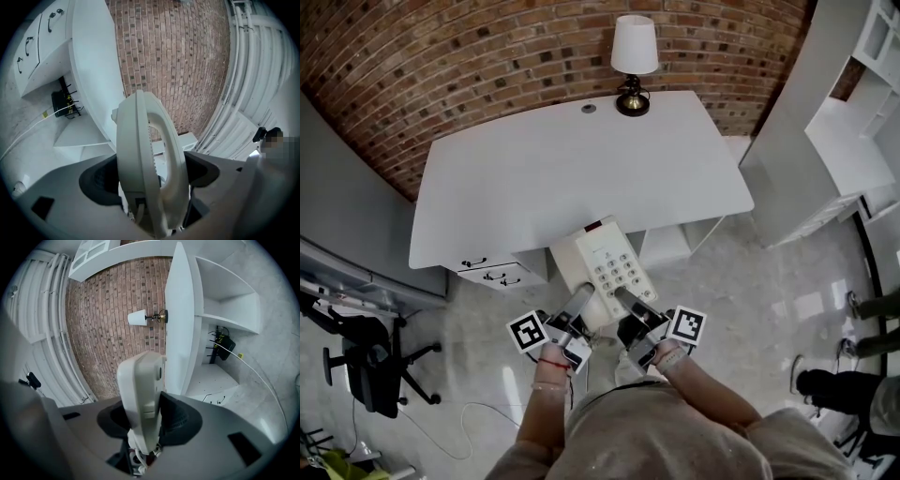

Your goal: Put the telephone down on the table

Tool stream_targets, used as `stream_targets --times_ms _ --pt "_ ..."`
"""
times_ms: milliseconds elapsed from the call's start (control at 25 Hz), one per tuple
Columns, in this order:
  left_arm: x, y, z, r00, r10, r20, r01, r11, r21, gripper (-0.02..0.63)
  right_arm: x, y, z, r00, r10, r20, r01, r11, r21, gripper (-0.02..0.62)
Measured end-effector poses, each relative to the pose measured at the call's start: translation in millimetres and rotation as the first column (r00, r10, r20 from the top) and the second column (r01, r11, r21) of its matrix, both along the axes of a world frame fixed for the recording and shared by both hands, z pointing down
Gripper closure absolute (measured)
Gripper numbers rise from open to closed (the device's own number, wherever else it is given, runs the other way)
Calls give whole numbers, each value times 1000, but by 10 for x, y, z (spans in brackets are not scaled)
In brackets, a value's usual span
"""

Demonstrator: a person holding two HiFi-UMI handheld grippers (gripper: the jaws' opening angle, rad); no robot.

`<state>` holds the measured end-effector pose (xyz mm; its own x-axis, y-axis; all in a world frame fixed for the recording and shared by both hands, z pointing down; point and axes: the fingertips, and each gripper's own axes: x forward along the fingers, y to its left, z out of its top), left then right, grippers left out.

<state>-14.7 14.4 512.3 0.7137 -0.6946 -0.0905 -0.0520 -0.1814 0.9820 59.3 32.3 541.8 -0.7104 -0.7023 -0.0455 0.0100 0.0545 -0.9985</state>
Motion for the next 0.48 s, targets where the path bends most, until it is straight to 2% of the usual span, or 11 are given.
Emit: stream_targets --times_ms 480 --pt "75 -273 89 1000 1 15 0 1000 -25 204 57 -266 109 999 -32 9 32 999 -23 448"
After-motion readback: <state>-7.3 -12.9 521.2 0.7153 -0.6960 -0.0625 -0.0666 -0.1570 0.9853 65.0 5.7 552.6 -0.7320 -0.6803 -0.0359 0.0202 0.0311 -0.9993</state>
